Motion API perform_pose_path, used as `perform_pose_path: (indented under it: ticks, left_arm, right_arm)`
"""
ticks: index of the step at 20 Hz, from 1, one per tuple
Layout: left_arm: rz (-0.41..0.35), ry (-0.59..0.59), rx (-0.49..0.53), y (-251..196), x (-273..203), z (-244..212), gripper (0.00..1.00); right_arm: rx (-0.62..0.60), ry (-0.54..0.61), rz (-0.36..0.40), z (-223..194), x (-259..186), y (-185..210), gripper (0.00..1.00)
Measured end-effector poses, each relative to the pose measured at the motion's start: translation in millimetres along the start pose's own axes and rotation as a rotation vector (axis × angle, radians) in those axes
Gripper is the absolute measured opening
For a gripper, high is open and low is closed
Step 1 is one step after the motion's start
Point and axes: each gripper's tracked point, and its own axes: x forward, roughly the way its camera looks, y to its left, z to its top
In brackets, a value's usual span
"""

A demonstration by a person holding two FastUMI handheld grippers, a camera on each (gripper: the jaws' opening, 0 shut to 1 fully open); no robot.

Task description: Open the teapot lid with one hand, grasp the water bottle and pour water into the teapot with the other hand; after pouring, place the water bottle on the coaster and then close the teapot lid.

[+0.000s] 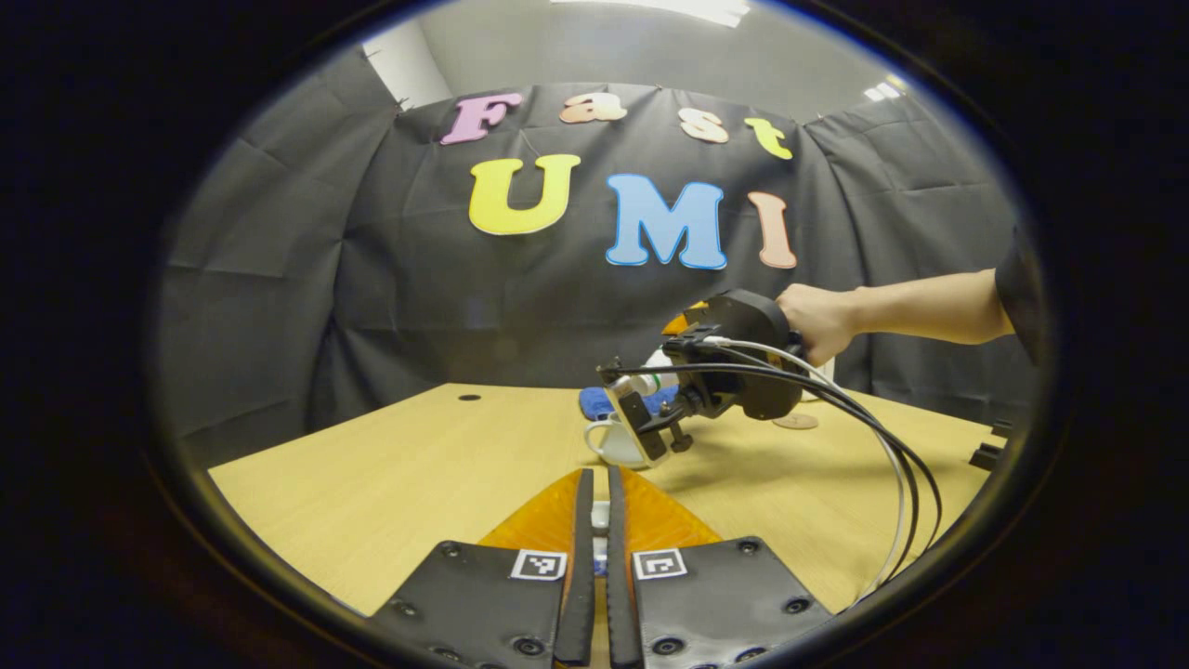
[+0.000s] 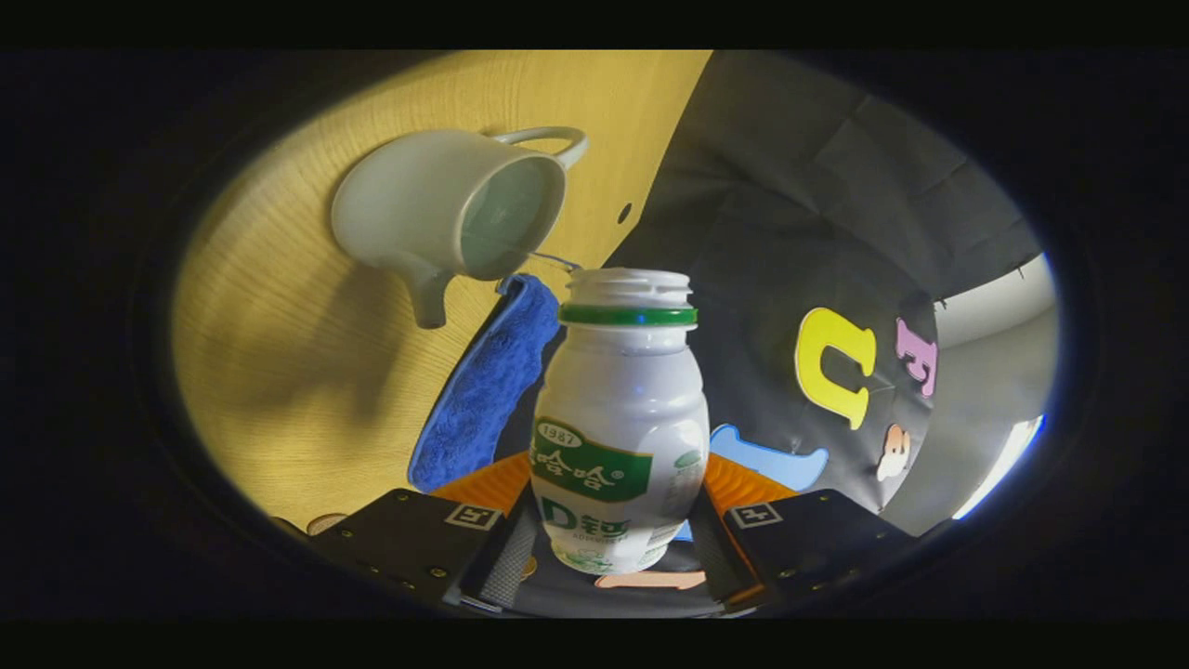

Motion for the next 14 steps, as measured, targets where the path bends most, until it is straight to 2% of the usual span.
perform_pose_path:
  ticks: [2,4,14]
  left_arm:
    - [0.000,0.002,0.000,0,-1,-1,0.12]
    - [0.001,0.003,0.002,0,-1,-1,0.16]
    - [0.008,0.004,-0.005,3,-3,-1,0.16]
  right_arm:
    - [-0.010,0.000,-0.001,0,0,-2,0.74]
    - [-0.017,-0.009,-0.008,1,0,-4,0.74]
    - [-0.055,-0.017,-0.031,3,2,-13,0.74]
